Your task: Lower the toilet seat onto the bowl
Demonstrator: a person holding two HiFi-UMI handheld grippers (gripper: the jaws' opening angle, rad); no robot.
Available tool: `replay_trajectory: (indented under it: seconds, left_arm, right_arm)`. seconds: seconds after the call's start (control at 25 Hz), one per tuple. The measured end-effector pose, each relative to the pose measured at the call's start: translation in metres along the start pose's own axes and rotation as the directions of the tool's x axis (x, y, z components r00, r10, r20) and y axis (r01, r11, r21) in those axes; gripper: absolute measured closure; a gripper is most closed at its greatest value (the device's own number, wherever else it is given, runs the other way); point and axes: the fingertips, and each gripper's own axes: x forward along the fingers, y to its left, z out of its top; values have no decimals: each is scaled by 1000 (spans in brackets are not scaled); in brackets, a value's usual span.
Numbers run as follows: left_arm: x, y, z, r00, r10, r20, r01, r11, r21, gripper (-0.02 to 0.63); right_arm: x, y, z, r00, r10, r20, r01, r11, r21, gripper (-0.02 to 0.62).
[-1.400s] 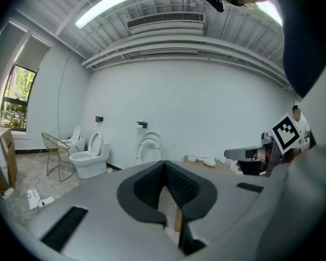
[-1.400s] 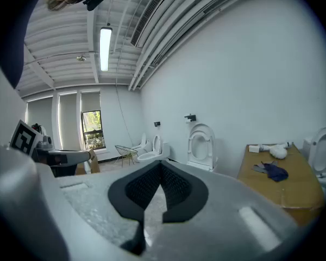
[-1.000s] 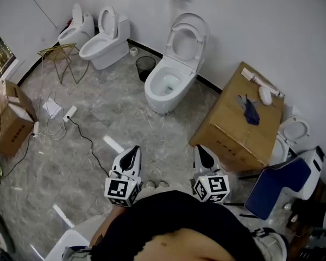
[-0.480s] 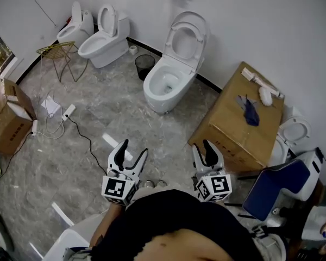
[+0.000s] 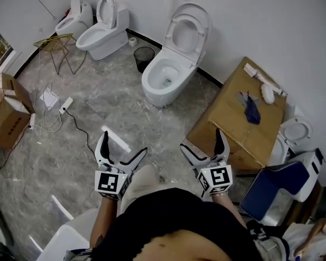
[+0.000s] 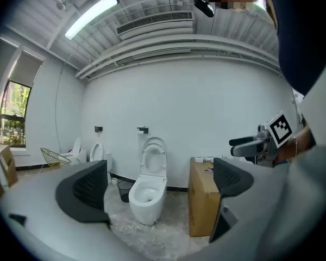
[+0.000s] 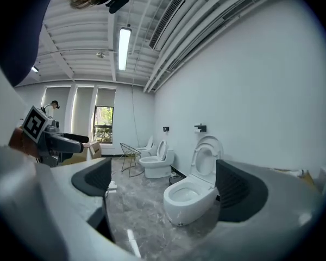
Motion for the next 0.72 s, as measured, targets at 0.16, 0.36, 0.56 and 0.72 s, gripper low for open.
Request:
replay_trajectory:
  seconds: [0.16,0.36,0.56,0.72]
  left_arm:
    - [15,6,-3,1000,17,-18,-18,999,-29,29]
    - [47,20,1,999,14,-31,-14,1000,-15,29]
    - [100,47,12,1000,-4,1,4,1000,-17,29]
    - [160,83,14,1000,-11,-2,10,999,-35,29]
  right_arm:
    - [14,-15,0,1000,0,1,0,999,33,17]
    - [41,-34,5,1000,-10,19,9,997,83,17]
    - [88,-61,5,999,-31,21,30,997,67,17]
    - [140,-92,10,998,-58,10,57,997,55,17]
